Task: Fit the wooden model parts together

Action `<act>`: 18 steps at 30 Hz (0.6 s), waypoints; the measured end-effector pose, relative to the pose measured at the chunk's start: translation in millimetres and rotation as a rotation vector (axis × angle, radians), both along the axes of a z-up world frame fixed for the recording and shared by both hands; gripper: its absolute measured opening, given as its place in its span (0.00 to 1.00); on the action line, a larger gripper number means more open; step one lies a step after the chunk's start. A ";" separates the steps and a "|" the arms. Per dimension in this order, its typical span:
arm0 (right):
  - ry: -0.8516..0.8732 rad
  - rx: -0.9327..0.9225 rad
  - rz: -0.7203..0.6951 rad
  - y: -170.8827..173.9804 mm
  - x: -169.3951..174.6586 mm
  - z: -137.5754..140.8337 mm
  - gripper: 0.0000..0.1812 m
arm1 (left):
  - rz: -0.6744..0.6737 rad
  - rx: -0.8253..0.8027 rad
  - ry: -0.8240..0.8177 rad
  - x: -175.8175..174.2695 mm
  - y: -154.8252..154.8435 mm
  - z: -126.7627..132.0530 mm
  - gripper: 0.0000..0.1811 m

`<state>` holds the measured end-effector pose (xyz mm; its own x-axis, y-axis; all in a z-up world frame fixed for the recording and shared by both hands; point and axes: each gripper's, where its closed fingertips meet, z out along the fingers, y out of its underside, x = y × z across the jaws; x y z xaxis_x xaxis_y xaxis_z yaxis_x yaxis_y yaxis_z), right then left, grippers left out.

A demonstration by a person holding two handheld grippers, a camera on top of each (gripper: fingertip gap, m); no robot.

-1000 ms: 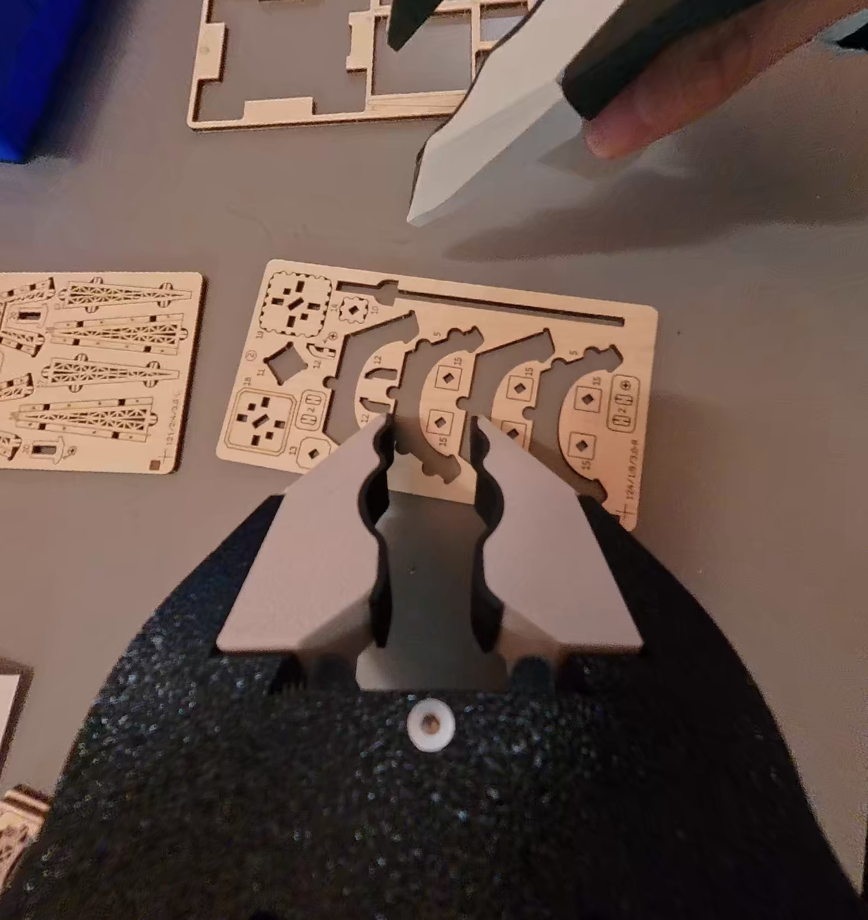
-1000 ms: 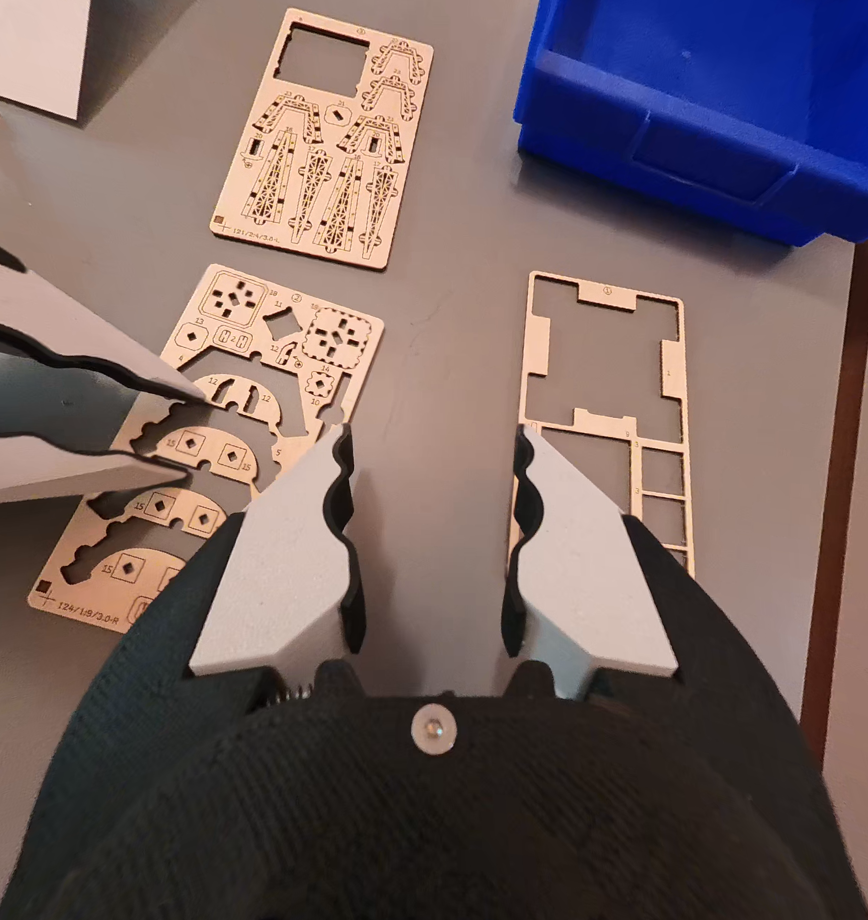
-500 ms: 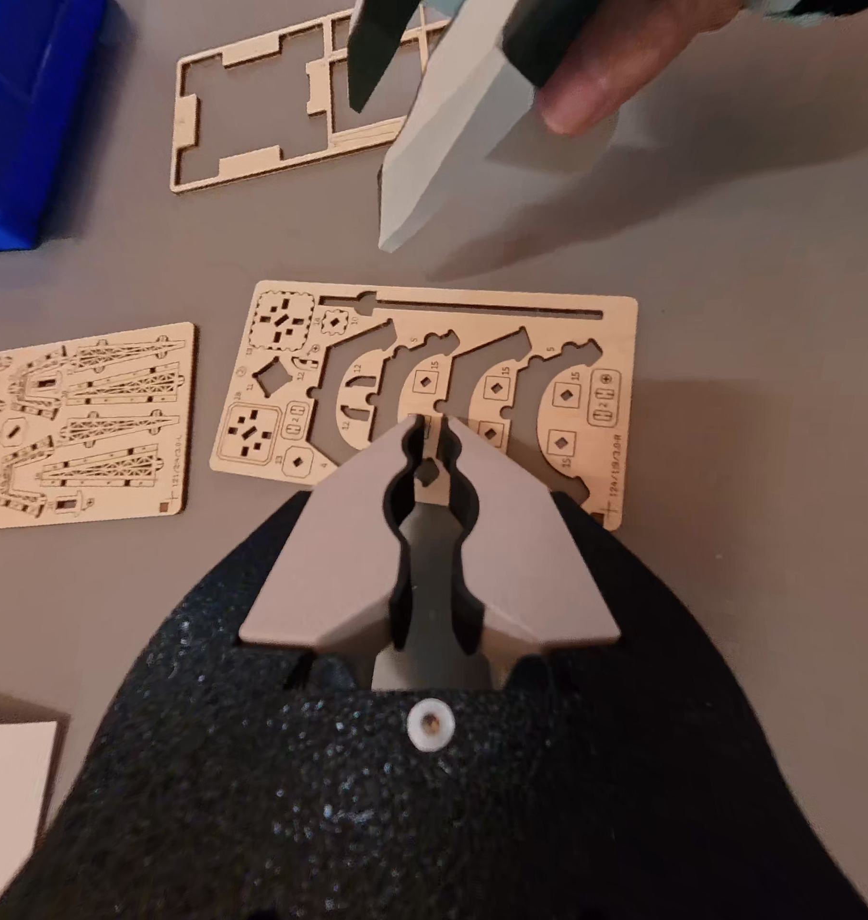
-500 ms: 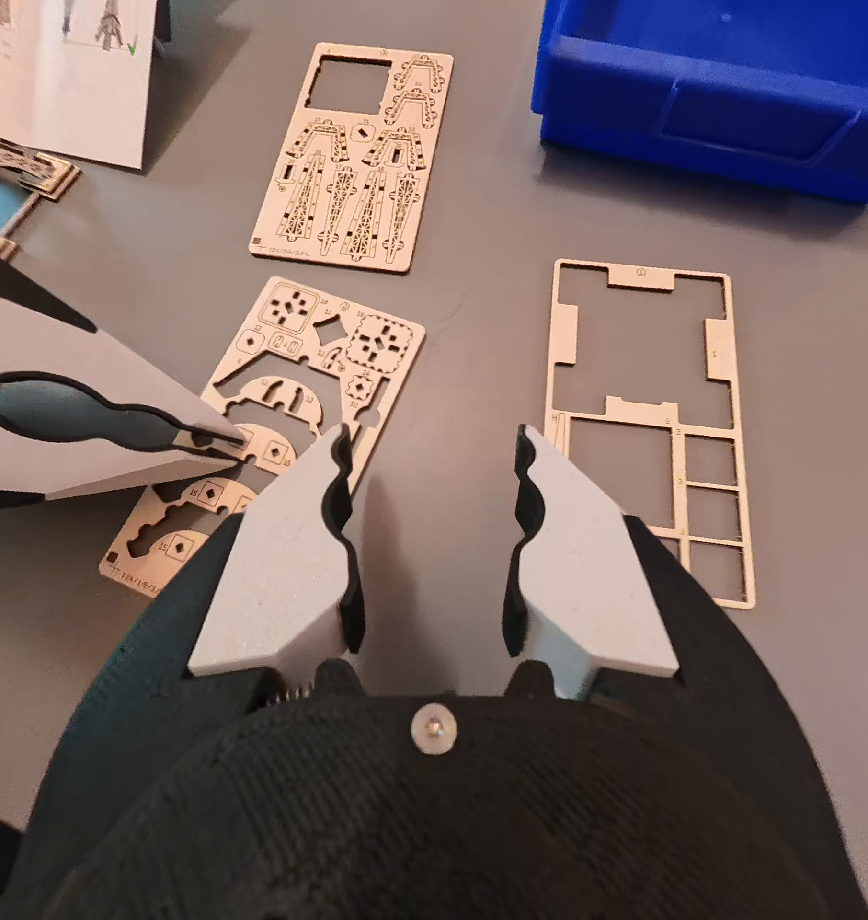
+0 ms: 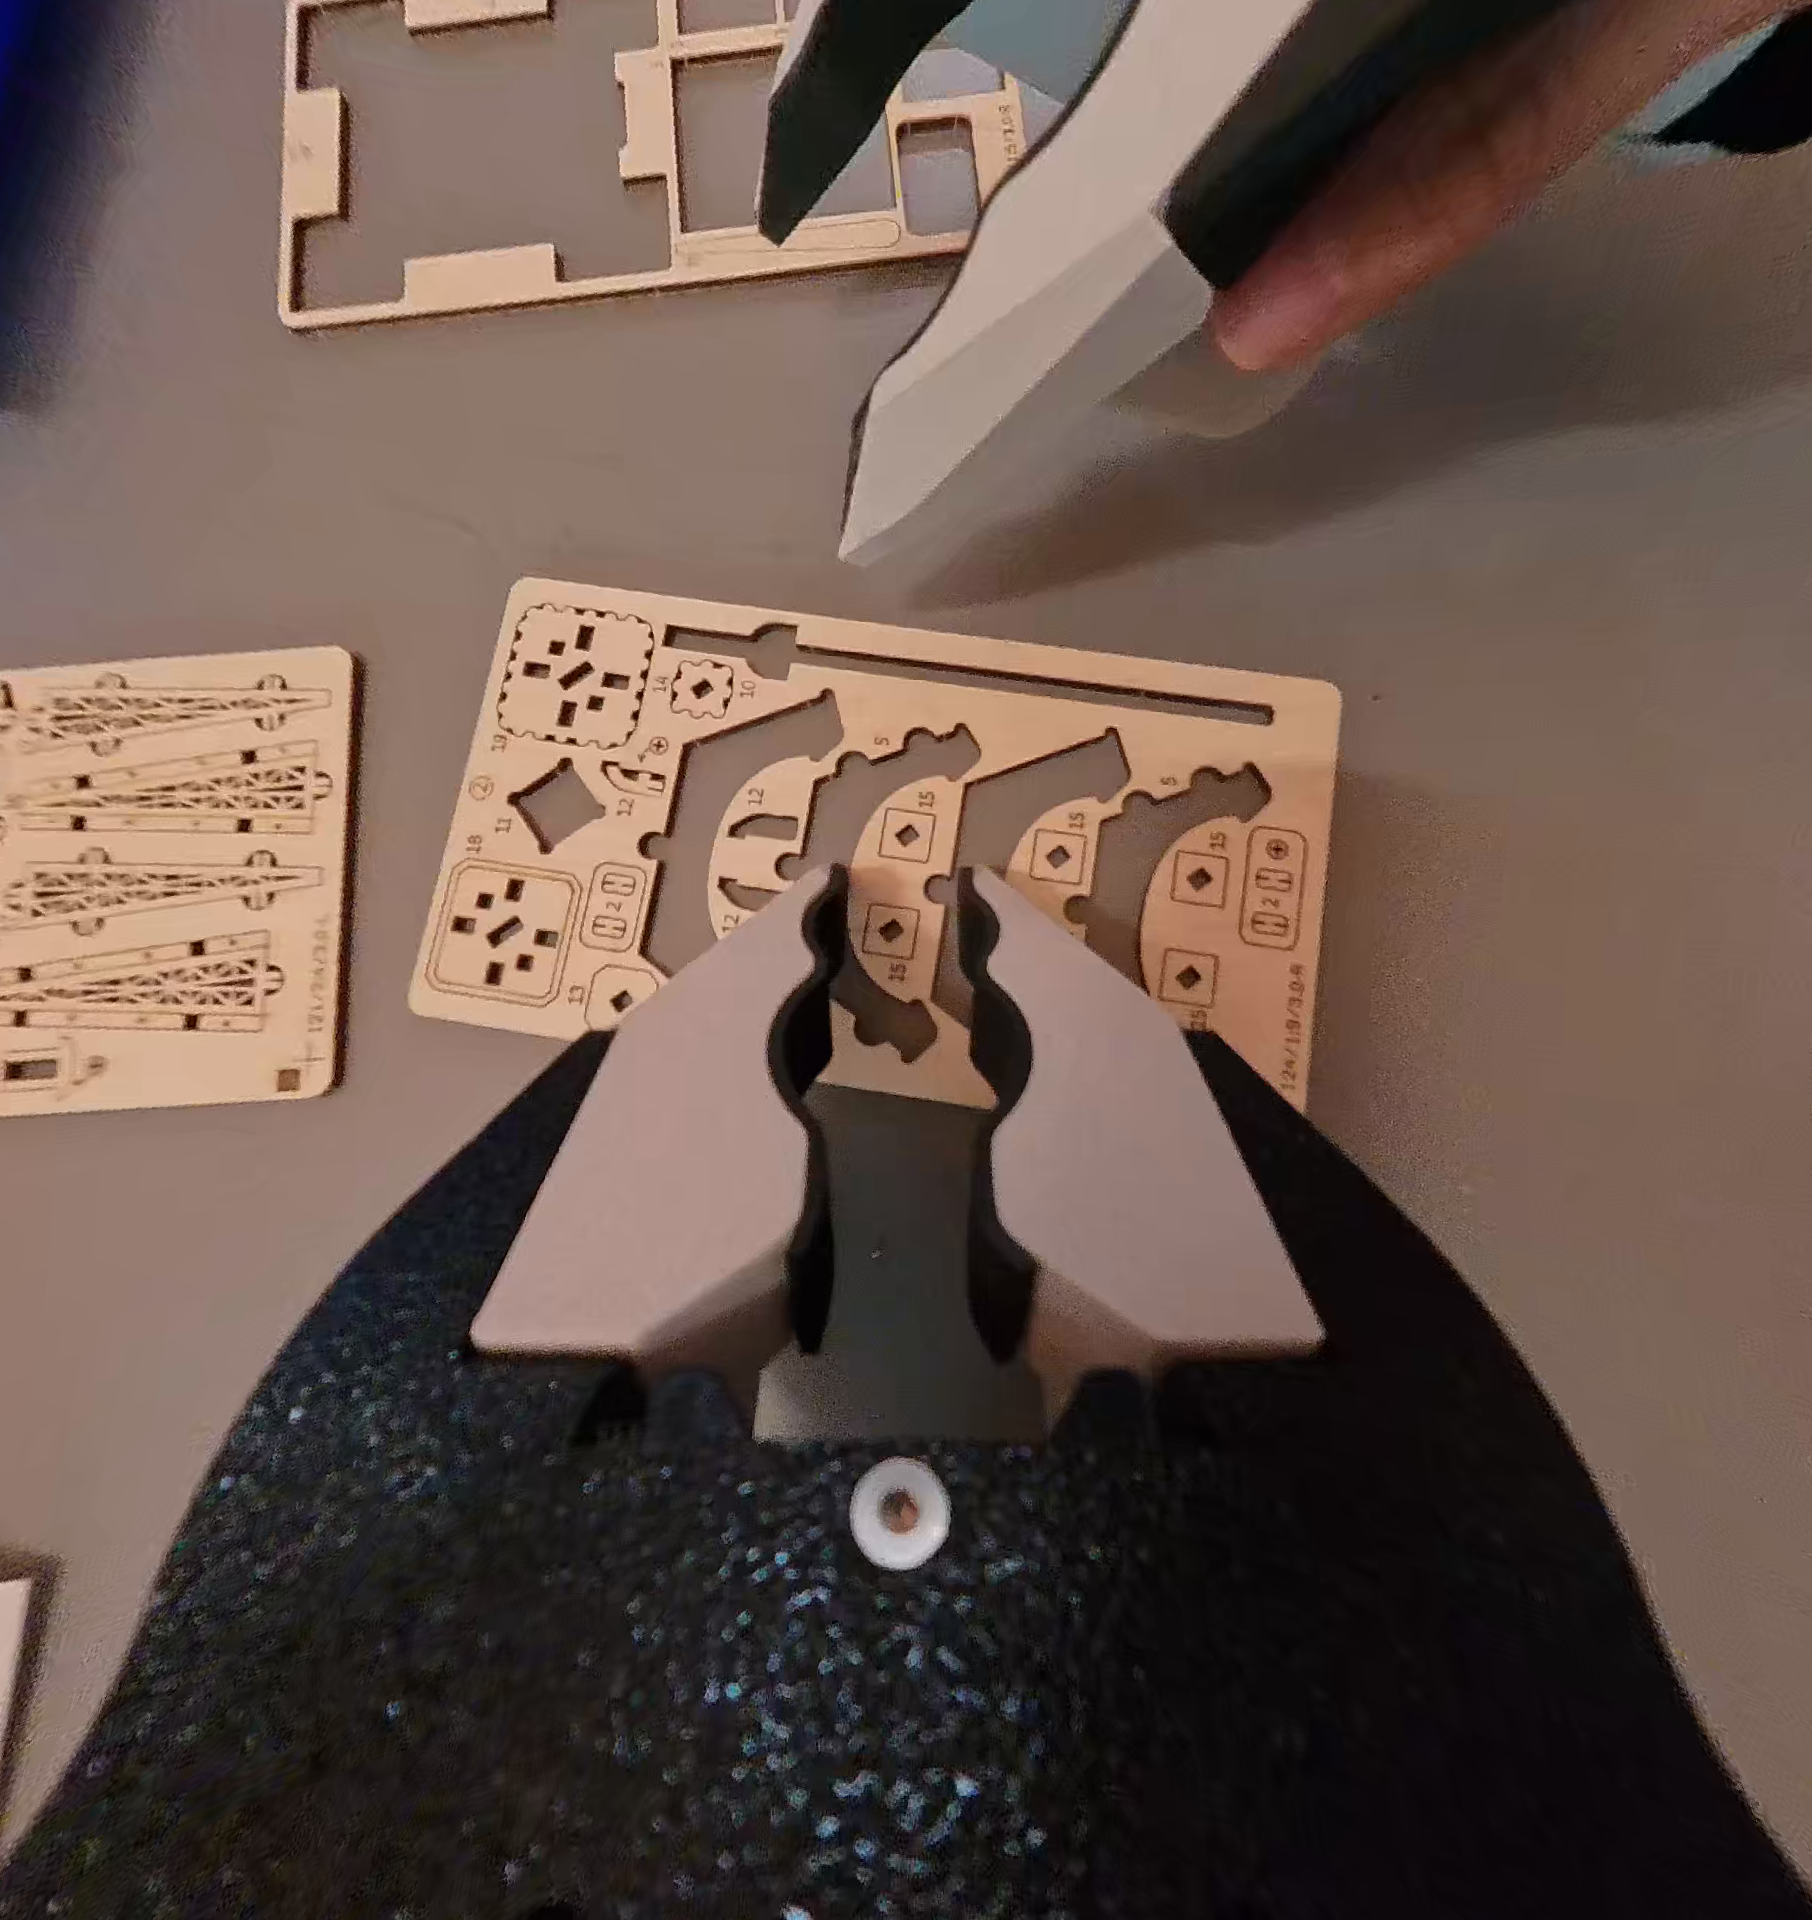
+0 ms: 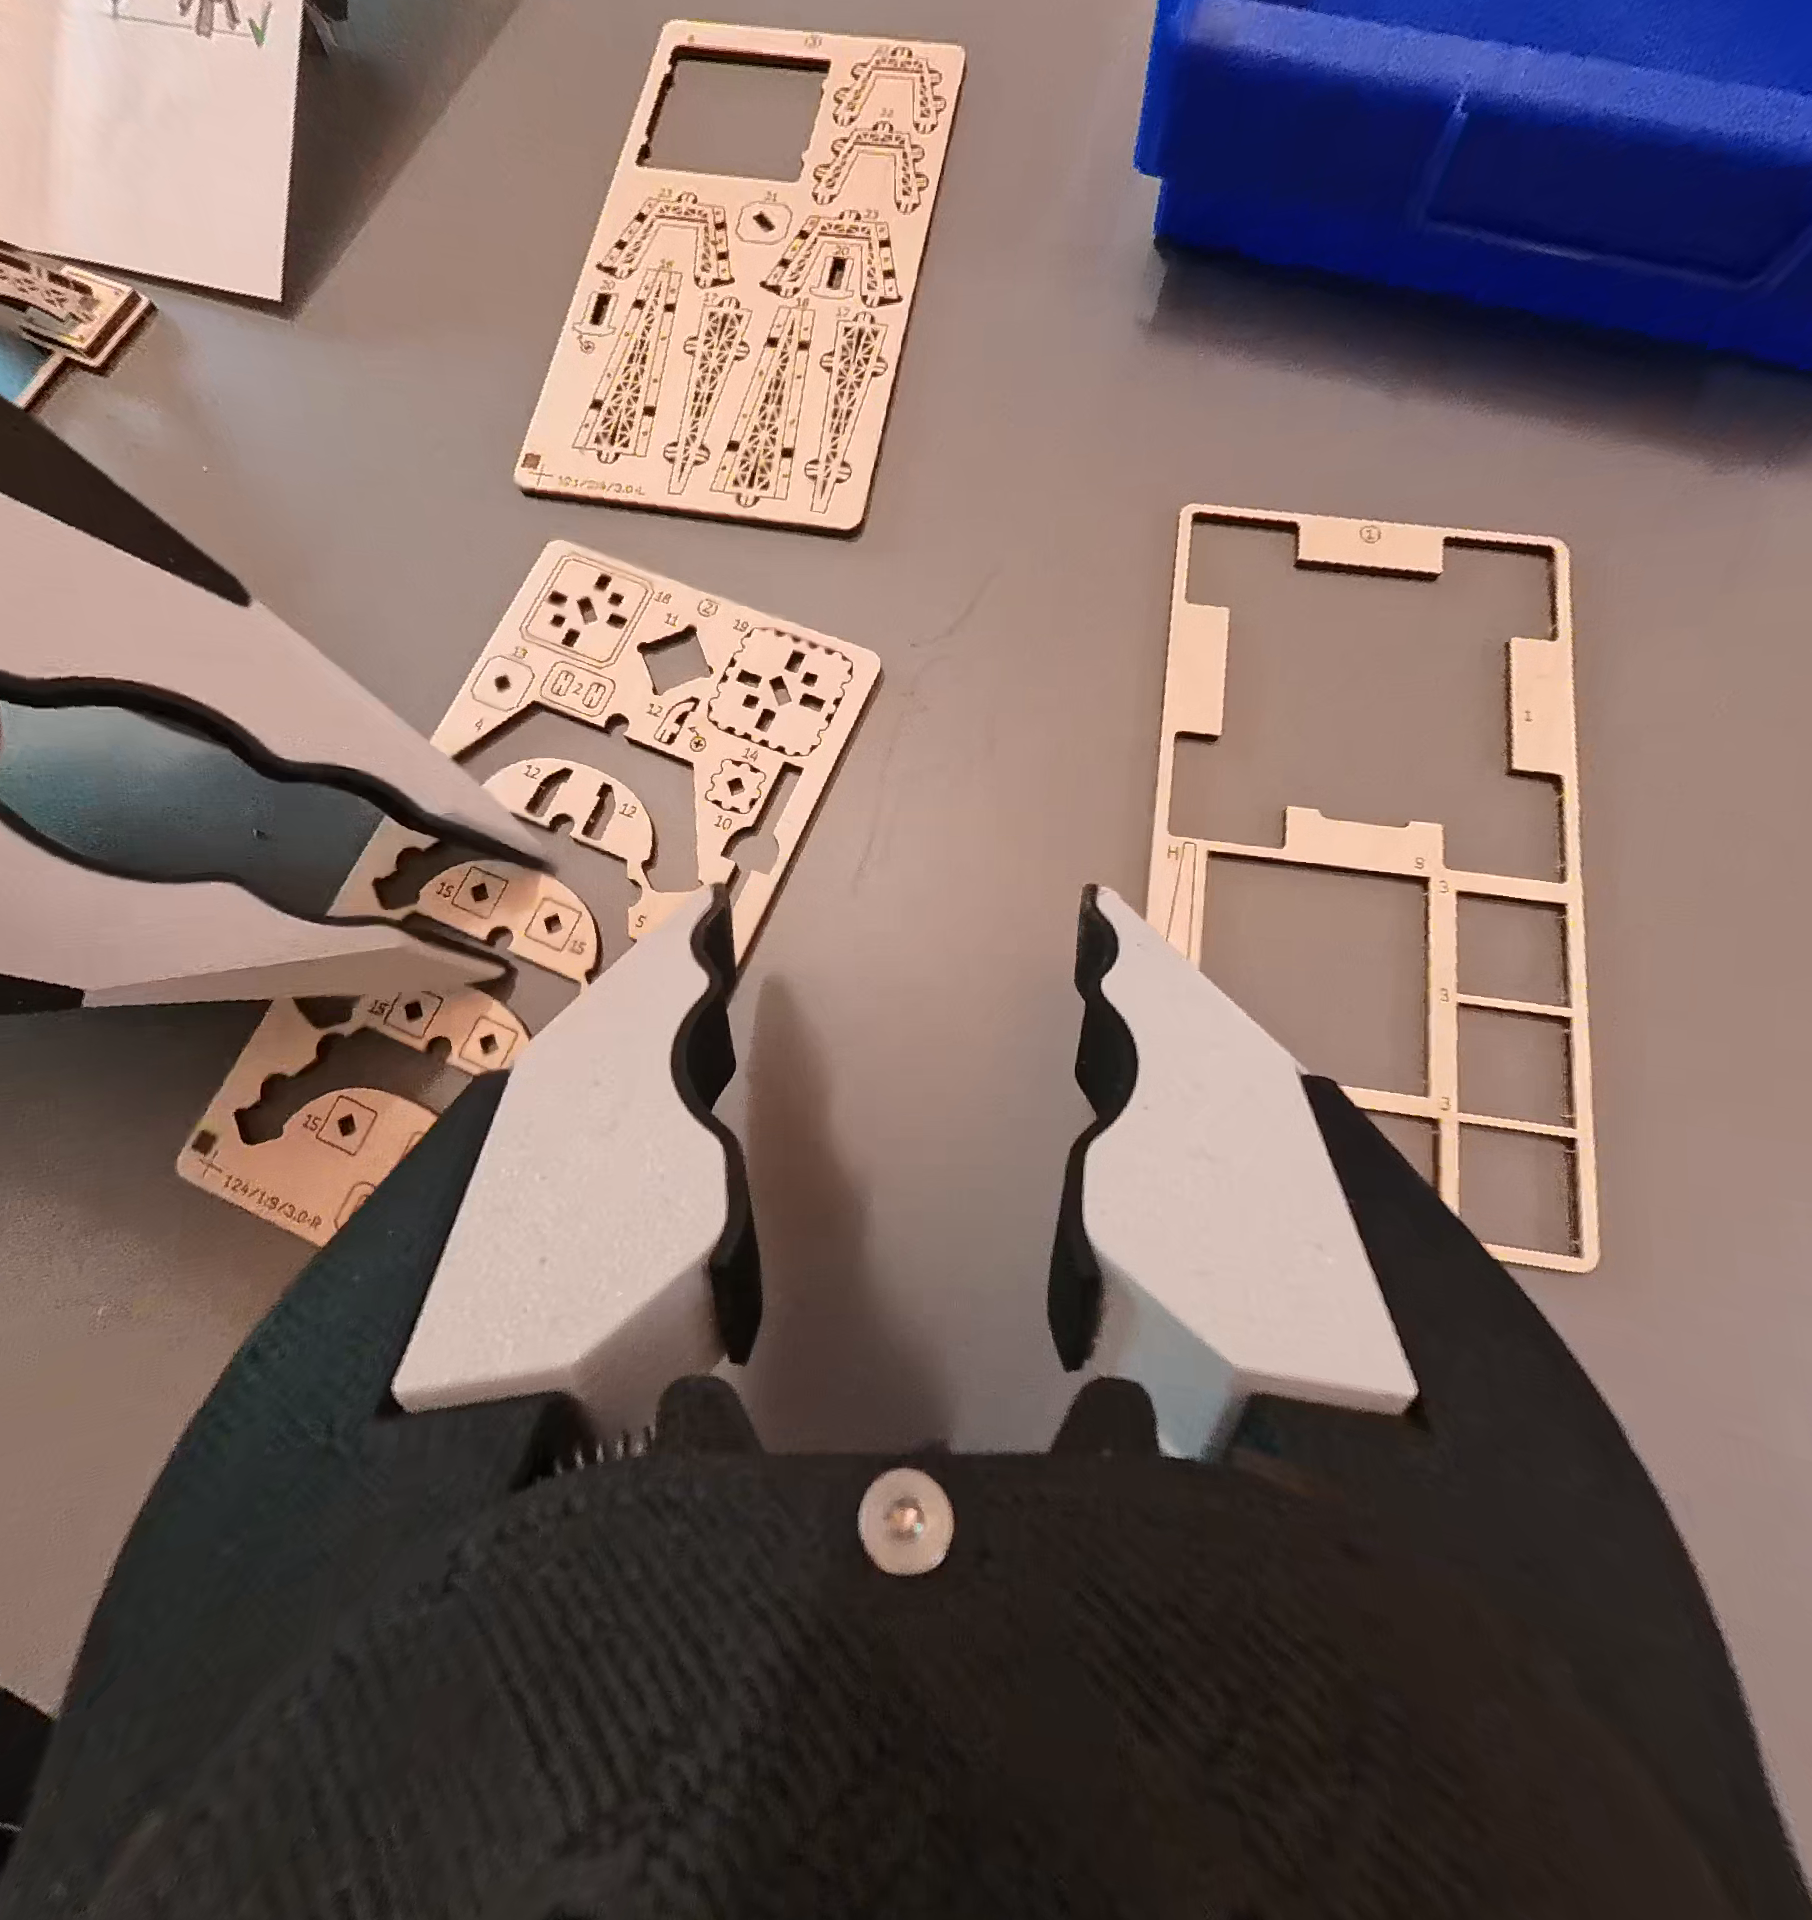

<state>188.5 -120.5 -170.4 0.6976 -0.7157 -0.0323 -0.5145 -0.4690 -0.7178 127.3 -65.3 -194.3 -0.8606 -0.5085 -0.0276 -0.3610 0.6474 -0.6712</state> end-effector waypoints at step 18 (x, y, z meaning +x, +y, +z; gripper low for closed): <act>0.133 0.433 0.201 45.1 -31.0 32.7 0.31 | -0.127 0.056 -0.720 -6.5 5.6 55.3 0.06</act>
<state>157.6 -75.4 -137.7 0.7903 -0.4684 -0.3951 -0.5446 -0.2414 -0.8032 120.8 -59.7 -139.0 -0.6716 -0.3874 -0.6316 0.2375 0.6949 -0.6788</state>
